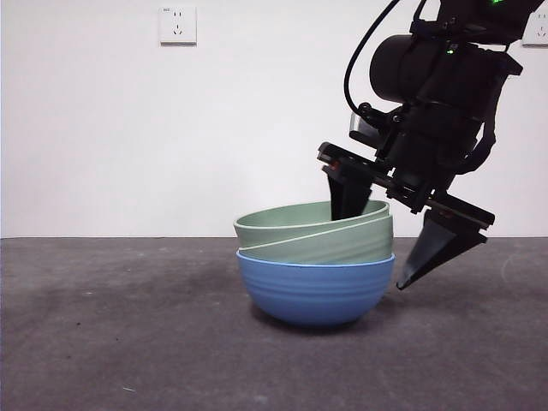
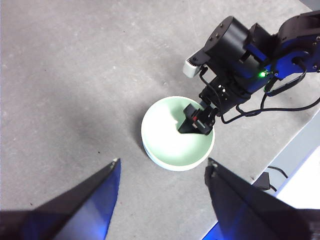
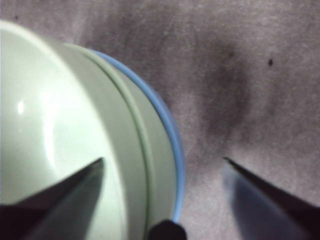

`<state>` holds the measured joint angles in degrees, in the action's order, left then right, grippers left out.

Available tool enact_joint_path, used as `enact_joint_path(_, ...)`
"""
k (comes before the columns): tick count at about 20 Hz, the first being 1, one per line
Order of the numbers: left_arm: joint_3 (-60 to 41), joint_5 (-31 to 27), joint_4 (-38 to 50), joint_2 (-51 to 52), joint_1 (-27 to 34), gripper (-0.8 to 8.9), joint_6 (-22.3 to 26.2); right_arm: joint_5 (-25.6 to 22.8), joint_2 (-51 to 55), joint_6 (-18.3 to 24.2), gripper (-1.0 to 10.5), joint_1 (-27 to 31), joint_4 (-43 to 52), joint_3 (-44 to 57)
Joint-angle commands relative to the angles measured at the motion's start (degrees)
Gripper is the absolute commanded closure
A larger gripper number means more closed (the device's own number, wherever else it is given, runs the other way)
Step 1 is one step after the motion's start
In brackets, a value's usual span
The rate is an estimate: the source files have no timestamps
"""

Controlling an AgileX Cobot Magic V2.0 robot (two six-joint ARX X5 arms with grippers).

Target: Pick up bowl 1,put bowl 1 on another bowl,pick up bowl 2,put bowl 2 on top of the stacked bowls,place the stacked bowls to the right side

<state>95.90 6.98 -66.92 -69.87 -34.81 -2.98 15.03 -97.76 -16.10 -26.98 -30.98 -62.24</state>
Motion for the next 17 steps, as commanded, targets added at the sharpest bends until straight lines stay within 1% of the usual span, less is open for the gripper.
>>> enact_joint_path(1, 0.13, 0.07, 0.00, 0.00, 0.17, 5.25, 0.72, 0.11, -0.39, -0.50, 8.0, -0.02, 0.24, 0.13)
enact_joint_path(6, 0.13, 0.04, -0.02, 0.00, 0.17, 5.25, 0.72, 0.09, -0.39, -0.33, 9.6, -0.04, -0.33, 0.13)
enact_joint_path(10, 0.13, 0.04, 0.00, -0.02, 0.17, 5.25, 0.72, 0.11, -0.33, -0.31, 9.6, -0.02, -0.33, 0.13)
enact_joint_path(12, 0.13, 0.04, -0.04, -0.02, 0.17, 5.25, 0.72, 0.11, 0.48, 0.48, 9.6, -0.02, -0.33, 0.13)
enact_joint_path(15, 0.13, 0.04, -0.09, -0.02, 0.17, 5.25, 0.72, 0.07, 3.98, 0.66, 9.6, 0.00, 0.77, 0.11)
enact_joint_path(17, 0.13, 0.07, -0.09, -0.02, 0.17, 5.26, 0.74, -0.15, 7.13, 0.74, 9.6, 1.42, 1.77, -0.24)
